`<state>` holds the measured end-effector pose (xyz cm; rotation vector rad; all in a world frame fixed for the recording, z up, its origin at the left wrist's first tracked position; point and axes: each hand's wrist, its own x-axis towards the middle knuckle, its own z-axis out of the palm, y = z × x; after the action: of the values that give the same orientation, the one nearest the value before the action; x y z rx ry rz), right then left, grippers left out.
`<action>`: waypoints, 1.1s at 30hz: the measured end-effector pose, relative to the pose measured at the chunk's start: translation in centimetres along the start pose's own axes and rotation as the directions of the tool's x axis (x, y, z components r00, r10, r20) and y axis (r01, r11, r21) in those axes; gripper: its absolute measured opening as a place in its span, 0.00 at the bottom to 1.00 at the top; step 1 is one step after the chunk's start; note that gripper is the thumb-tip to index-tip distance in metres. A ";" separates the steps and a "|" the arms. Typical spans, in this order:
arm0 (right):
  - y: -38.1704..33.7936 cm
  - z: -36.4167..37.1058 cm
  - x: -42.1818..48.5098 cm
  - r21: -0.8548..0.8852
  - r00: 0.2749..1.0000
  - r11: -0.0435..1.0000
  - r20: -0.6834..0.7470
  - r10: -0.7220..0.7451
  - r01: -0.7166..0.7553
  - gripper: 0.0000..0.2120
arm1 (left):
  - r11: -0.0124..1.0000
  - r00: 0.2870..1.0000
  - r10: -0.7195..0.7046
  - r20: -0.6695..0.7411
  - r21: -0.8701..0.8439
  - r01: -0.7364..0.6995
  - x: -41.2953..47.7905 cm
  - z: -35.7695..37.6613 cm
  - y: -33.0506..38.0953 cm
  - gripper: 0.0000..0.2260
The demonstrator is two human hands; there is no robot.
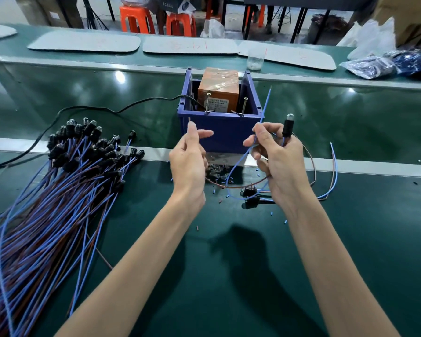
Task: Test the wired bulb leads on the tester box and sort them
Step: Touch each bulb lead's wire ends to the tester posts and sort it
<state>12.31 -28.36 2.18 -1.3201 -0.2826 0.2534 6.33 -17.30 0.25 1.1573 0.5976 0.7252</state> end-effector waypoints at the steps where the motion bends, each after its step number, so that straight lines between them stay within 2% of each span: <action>1: 0.1 0.1 0.0 0.006 1.000 1.000 -0.007 0.000 0.001 0.06 | 0.999 0.999 -0.034 0.007 -0.022 0.034 0.2 0.1 -0.1 0.15; 4: 0.4 0.1 0.2 0.029 0.999 1.000 -0.040 0.007 -0.006 0.04 | 0.998 0.997 -0.063 0.042 -0.030 0.064 0.3 0.5 -0.1 0.15; 7: 0.5 0.0 0.4 0.048 0.997 0.999 -0.076 0.016 -0.012 0.04 | 0.998 0.996 0.040 0.085 0.037 -0.043 -0.1 0.5 -0.4 0.20; 10: 0.7 -0.2 0.6 0.044 0.996 0.999 -0.086 0.013 -0.009 0.06 | 0.985 0.984 0.140 0.114 0.089 -0.150 -0.4 0.7 -0.6 0.17; 14: 1.0 -0.1 0.8 0.021 0.995 0.999 -0.098 0.027 -0.025 0.08 | 0.961 0.967 0.190 0.170 0.168 -0.218 -0.9 0.8 -1.0 0.18; 17: 1.0 0.0 0.8 0.044 0.990 0.997 -0.120 0.073 -0.068 0.10 | 0.954 0.965 0.165 0.202 0.216 -0.208 -1.0 0.7 -1.5 0.17; 22: 0.9 0.0 0.8 0.059 0.988 0.993 -0.114 0.104 -0.098 0.14 | 0.982 0.962 0.121 0.246 0.114 -0.153 -1.2 0.7 -1.2 0.16; 25: 0.9 0.1 0.6 0.035 0.991 0.995 -0.096 0.094 -0.091 0.13 | 0.995 0.978 0.086 0.192 0.040 -0.096 -1.5 0.6 -0.9 0.04; 29: 1.0 0.2 0.6 0.033 0.990 0.995 -0.098 0.100 -0.097 0.13 | 0.988 0.989 0.144 0.042 0.051 -0.146 -1.1 0.3 -1.0 0.06; 33: 1.0 0.2 0.6 0.026 0.991 0.996 -0.098 0.093 -0.091 0.14 | 0.990 0.990 0.141 0.016 0.015 -0.141 -0.8 0.4 -0.9 0.08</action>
<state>12.79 -27.73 1.29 -1.3217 -0.1349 0.2667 6.29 -18.30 -0.46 1.2276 0.5131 0.8330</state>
